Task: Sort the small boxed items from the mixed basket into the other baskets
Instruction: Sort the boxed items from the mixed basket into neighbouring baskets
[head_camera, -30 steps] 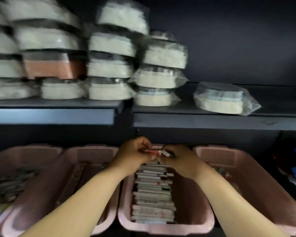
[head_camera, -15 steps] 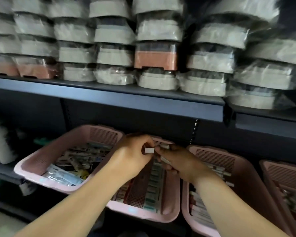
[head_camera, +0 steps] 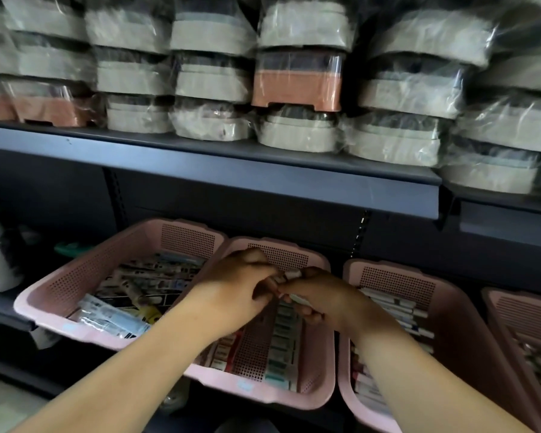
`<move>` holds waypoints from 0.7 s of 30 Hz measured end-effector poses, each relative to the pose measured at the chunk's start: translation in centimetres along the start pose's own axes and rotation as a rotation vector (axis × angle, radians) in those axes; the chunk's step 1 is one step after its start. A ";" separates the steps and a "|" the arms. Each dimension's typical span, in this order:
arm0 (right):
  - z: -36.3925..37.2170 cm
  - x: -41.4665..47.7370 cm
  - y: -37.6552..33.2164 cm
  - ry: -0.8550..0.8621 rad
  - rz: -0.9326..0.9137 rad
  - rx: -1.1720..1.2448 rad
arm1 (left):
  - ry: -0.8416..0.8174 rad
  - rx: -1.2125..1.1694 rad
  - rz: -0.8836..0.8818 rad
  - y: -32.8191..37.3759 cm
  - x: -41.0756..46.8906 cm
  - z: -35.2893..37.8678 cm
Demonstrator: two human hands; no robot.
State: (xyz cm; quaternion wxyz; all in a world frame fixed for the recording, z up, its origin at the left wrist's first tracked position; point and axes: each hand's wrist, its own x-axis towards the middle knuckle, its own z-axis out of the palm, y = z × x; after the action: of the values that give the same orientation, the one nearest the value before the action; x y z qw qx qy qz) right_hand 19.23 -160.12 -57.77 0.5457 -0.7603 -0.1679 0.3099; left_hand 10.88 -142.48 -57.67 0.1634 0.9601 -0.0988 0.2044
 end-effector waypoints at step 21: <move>-2.8 3.3 5.5 0.253 -0.257 -0.998 | -0.415 0.055 -0.191 -6.4 1.0 2.1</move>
State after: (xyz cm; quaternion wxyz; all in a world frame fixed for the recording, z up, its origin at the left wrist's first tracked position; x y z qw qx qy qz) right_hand 23.15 -162.10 -63.26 0.1670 -0.9323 -0.3196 0.0287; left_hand 14.17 -137.40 -60.83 0.1319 0.9906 -0.0331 -0.0113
